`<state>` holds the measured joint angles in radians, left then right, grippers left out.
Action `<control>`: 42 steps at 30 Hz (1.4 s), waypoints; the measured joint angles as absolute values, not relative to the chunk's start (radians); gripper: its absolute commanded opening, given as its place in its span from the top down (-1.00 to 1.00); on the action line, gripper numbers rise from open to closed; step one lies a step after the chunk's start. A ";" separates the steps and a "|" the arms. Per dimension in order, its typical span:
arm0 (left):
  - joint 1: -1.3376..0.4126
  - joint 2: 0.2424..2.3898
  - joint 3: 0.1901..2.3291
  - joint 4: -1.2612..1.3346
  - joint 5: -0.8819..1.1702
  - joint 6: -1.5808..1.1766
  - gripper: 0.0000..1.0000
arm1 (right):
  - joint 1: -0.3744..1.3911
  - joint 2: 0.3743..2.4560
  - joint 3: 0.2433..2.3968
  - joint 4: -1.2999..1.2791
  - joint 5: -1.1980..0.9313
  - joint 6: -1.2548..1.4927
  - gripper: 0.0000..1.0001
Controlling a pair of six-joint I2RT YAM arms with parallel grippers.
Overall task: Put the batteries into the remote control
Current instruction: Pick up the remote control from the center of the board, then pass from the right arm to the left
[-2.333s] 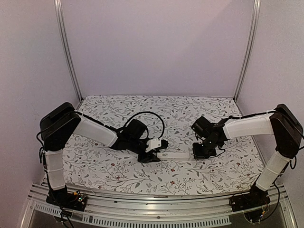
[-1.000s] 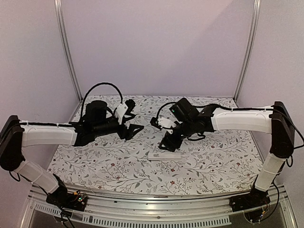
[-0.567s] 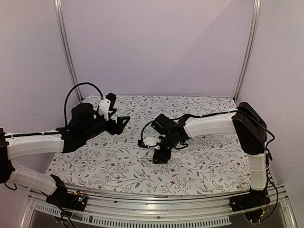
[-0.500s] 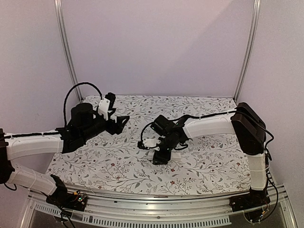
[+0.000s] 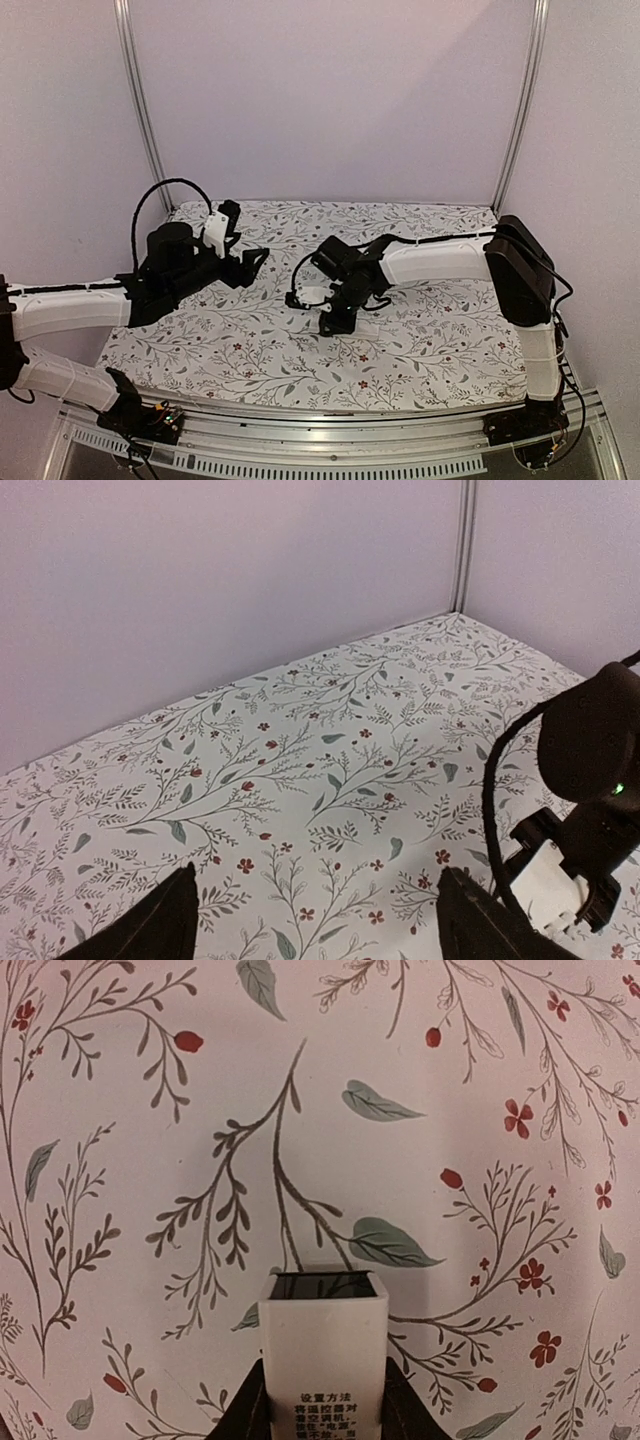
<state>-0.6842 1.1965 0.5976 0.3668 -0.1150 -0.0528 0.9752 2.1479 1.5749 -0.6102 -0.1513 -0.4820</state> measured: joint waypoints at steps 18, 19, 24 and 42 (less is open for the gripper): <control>-0.810 1.087 0.603 0.624 0.282 -0.006 -0.86 | 0.830 1.526 1.449 -0.098 -0.433 -0.088 1.00; -0.816 1.111 0.625 0.648 0.315 -0.020 -0.87 | 0.835 1.490 1.429 -0.023 -0.464 -0.054 1.00; -0.855 1.252 0.790 0.717 0.466 -0.090 -0.87 | 0.855 1.449 1.394 0.202 -0.568 0.059 1.00; -0.899 1.469 0.979 0.774 0.545 -0.278 0.96 | 0.864 1.451 1.329 0.318 -0.643 0.142 0.96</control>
